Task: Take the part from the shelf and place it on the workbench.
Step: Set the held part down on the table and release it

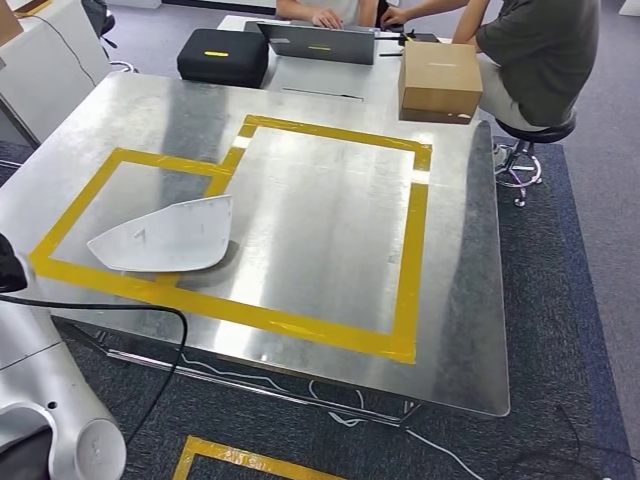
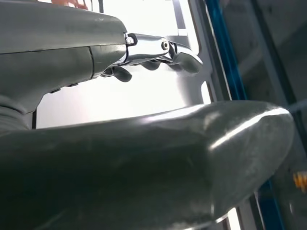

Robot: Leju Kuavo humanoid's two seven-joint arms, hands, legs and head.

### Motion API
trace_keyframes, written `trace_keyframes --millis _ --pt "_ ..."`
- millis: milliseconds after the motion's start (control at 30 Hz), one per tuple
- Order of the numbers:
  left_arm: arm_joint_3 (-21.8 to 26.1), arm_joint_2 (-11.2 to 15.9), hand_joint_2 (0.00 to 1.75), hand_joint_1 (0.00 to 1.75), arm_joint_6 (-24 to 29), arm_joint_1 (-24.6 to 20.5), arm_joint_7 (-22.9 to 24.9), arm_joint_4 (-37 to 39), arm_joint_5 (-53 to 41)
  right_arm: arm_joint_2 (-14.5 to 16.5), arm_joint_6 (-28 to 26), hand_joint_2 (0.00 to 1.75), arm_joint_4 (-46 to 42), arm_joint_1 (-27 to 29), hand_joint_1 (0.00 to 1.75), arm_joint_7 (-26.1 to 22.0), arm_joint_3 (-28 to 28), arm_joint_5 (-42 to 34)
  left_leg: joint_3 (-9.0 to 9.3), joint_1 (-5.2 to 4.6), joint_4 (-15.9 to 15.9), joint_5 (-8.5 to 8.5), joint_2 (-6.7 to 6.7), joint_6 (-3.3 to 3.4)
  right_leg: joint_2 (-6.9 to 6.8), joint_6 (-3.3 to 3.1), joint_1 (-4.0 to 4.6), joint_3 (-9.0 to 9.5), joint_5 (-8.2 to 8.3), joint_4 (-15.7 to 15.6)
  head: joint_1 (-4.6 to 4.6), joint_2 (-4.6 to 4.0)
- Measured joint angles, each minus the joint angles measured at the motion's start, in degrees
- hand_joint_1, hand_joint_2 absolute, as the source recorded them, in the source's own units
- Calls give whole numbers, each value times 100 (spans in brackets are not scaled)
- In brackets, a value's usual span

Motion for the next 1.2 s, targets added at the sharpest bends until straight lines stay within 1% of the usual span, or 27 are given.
trace_keyframes --millis 100,200,300,467,567,700,767,833,867,900,933,1000,1033,1067,1100,1133,1200 --pt "660 247 0 0 -33 79 -170 33 247 -1 -93 0 1 16 0 74 -4 0 0 1 -2 -1 2 -2 1 -8 2 -3 -6 1 0 0" --pt "1400 502 0 0 -208 198 -277 84 703 -1 -150 0 2 17 0 81 -8 0 0 3 -4 -2 3 -3 1 -18 4 -6 -13 2 -3 0" --pt "2052 717 0 0 -330 350 -362 99 964 -1 -190 0 2 16 0 70 -8 0 0 5 -6 -6 3 -9 -1 -28 7 -3 -22 3 -2 0" --pt "2966 998 0 0 -480 620 -481 99 1240 -1 -231 0 2 25 0 32 -9 0 4 6 -7 -14 0 -17 -4 -30 7 -2 -29 2 -1 0" --pt "3276 1092 0 0 -632 795 -546 104 1563 -1 -257 0 2 11 0 4 -19 0 5 6 -7 -17 -5 -15 -11 -30 7 4 -35 1 0 0" --pt "3588 1136 0 0 -866 1095 -800 179 2342 -1 -310 0 2 19 0 -40 -48 0 8 6 -7 -19 -5 -16 -7 -30 9 3 -36 1 -1 0" --pt "3680 1143 0 0 -898 1200 -862 215 2427 -1 -318 0 2 13 0 -49 -67 0 7 6 -7 -19 -6 -16 -12 -30 11 5 -38 1 0 0" --pt "3762 1150 0 0 -809 1310 -964 272 2530 1 -327 0 1 3 0 -76 -108 0 9 6 -7 -23 -8 -19 -12 -30 10 8 -38 1 1 0" --pt "3796 1148 0 0 -660 1410 -1065 329 2635 6 -341 0 1 2 0 -91 -141 0 12 6 -8 -26 -6 -22 -9 -31 9 9 -39 2 1 0" --pt "3829 1138 0 0 -368 1550 -1228 422 2763 14 -362 0 -1 7 0 -98 -180 0 18 5 -9 -31 -1 -27 -3 -33 8 9 -40 2 -1 0" --pt "3852 1114 0 0 68 1718 -1436 541 2849 26 -386 0 -1 16 0 -91 -215 0 25 4 -10 -35 4 -31 3 -34 7 10 -42 2 -2 0" --pt "3888 965 0 0 1310 2074 -1849 827 2767 62 -430 0 -2 46 0 -60 -266 0 33 3 -11 -42 10 -34 11 -34 7 11 -49 1 -4 0" --pt "3897 836 0 0 1898 2247 -1965 973 2601 85 -453 0 -2 63 0 -56 -289 0 34 3 -11 -44 10 -32 9 -33 8 13 -57 0 -2 0" --pt "3901 686 0 0 2386 2407 -2007 1132 2382 114 -481 0 -2 76 0 -70 -315 0 35 3 -11 -47 8 -27 3 -32 8 15 -65 0 -2 0" --pt "3898 536 0 0 2731 2550 -1968 1306 2117 148 -513 0 -2 82 0 -99 -348 0 35 3 -11 -50 6 -23 -2 -31 8 18 -71 -1 0 0" --pt "3891 397 0 0 2999 2668 -1869 1506 1789 186 -548 0 -2 81 0 -139 -387 0 36 3 -11 -53 4 -20 -6 -32 7 21 -75 -1 1 0" --pt "3862 180 0 0 3455 2833 -1483 1954 999 261 -613 0 -3 69 0 -233 -461 0 38 1 -11 -55 3 -18 -7 -30 4 25 -74 -1 -1 0"
